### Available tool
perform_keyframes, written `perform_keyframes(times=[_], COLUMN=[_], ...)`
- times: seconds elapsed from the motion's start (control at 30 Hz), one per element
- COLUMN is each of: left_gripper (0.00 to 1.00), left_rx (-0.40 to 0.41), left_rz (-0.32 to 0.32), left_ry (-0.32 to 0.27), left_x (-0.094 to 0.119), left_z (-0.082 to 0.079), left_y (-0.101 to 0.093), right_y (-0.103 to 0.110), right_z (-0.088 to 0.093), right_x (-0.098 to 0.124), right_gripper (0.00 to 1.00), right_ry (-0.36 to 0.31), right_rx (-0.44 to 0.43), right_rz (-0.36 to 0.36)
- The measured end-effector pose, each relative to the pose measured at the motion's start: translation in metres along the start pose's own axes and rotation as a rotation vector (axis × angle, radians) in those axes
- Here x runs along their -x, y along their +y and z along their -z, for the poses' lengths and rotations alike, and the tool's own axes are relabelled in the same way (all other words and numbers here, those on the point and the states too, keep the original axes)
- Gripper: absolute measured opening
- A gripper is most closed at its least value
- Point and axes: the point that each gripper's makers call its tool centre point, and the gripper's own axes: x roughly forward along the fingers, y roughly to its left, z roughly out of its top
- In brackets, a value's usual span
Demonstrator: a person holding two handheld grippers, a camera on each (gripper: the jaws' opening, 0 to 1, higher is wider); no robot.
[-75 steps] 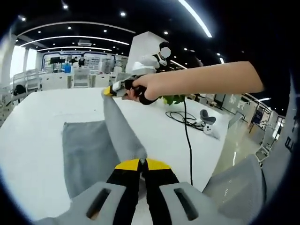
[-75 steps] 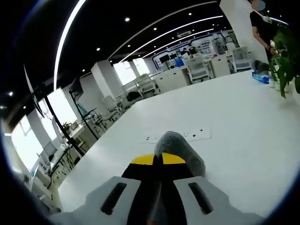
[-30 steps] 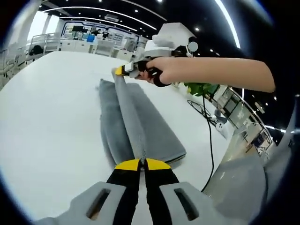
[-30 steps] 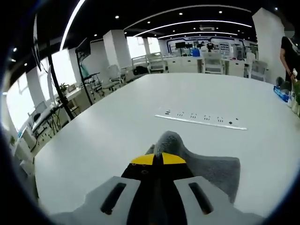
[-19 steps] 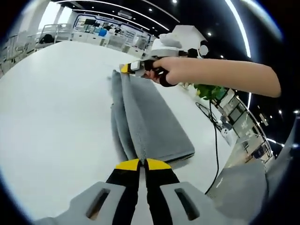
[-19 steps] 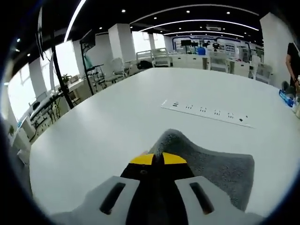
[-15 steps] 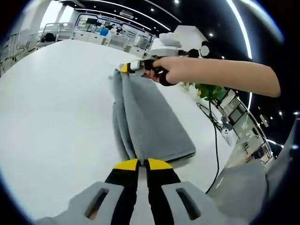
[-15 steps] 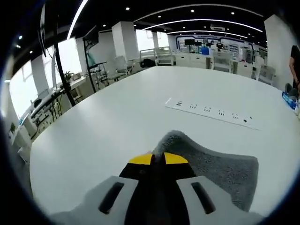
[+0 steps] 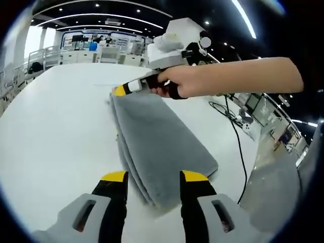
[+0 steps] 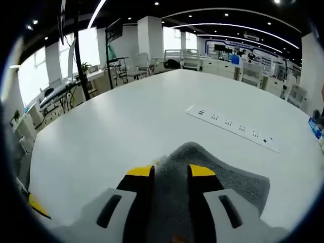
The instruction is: Fold the towel on the table until its edges align and the towel forms a compact rectangular stack.
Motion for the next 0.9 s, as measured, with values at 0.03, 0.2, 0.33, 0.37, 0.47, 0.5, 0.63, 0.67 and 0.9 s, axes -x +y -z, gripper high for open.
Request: perform_keyframes(times=[0.03,0.2,0.33,0.37,0.47,0.5,0.63,0.67,0.9], left_gripper=[0.44,0.44,0.44,0.43,0.43,0.43,0.42,0.40,0.39], left_rx=[0.006,-0.036,-0.053,-0.061,-0.081,-0.094,-0.118,-0.142,-0.225], left_rz=[0.014,0.016,0.011,0.005,0.012,0.014,0.014,-0.001,0.002], left_ry=[-0.008,-0.007,0.009,0.010,0.015,0.019,0.022,0.012,0.031], left_x=[-0.001,-0.010,-0.017,-0.019,-0.026,-0.030,-0.041,-0.044,-0.069], left_z=[-0.003,-0.010,-0.014,-0.016,-0.019,-0.021,-0.026,-0.031,-0.042], left_y=[0.000,0.009,0.015,0.017,0.016,0.016,0.018,0.020,0.022], right_y=[0.000,-0.013,-0.023,-0.026,-0.037,-0.042,-0.056,-0.060,-0.071], right_z=[0.002,0.016,0.025,0.027,0.034,0.037,0.047,0.053,0.087], right_x=[0.001,0.011,0.020,0.024,0.033,0.038,0.052,0.056,0.080], right_gripper=[0.27,0.28,0.29,0.29,0.29,0.29,0.29,0.29,0.29], right_ry=[0.008,0.044,0.052,0.047,0.047,0.048,0.044,0.050,0.073], right_rx=[0.007,0.007,-0.010,-0.018,-0.042,-0.051,-0.043,-0.057,-0.098], right_rz=[-0.002,0.008,0.018,0.019,0.038,0.047,0.089,0.097,0.134])
